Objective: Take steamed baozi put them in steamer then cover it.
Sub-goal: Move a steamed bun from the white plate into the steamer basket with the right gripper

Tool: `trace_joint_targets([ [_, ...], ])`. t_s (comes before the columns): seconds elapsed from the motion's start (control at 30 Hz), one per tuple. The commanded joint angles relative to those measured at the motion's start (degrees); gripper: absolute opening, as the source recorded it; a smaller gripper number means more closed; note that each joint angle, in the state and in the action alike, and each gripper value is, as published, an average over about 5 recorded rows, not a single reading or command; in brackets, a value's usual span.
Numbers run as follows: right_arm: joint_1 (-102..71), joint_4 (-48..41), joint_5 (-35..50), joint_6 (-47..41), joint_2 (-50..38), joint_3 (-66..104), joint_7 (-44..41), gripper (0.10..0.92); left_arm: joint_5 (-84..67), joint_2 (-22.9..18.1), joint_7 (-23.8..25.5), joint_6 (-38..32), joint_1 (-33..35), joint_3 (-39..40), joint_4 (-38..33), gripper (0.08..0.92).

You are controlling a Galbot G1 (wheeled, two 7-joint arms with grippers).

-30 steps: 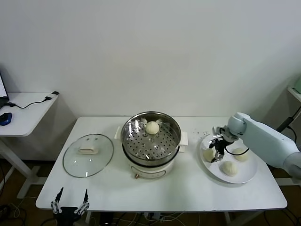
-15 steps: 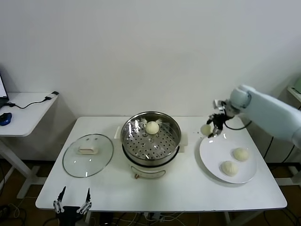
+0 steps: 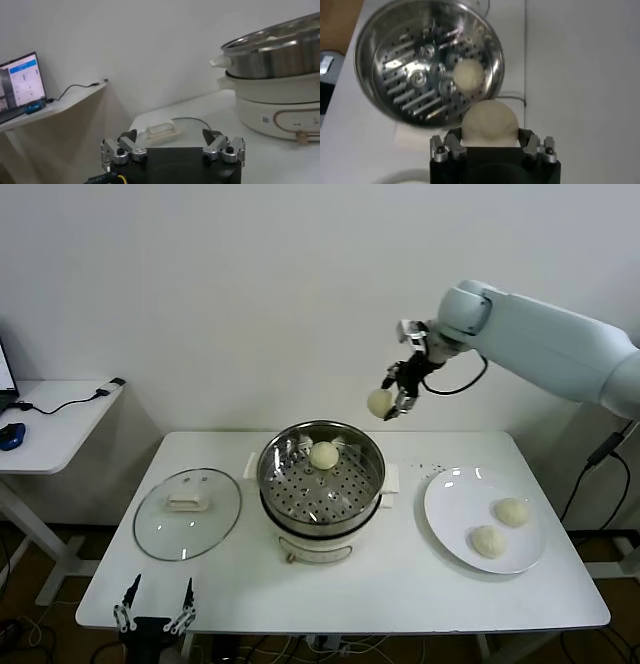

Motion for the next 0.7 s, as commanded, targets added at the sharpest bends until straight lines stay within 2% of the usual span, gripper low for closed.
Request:
trace_joint_targets([
  [0.03, 0.7, 0.9, 6.5, -2.9, 10.6, -3.8, 3.3, 0.712, -0.2, 0.0, -0.1, 0.1, 0.0, 0.0, -0.4, 0.823],
  [0.3, -6.9, -1.7, 3.5, -3.8, 16.3, -2.6, 5.5, 0.712, -0.5, 0.1, -0.5, 0.2, -0.2, -0.4, -0.6, 0.823],
  [0.7, -14.1, -4.4, -0.6, -3.5, 18.8, -2.4, 6.0, 0.717, -0.5, 0.4, -0.4, 0.4, -1.2, -0.5, 0.5, 0.823],
])
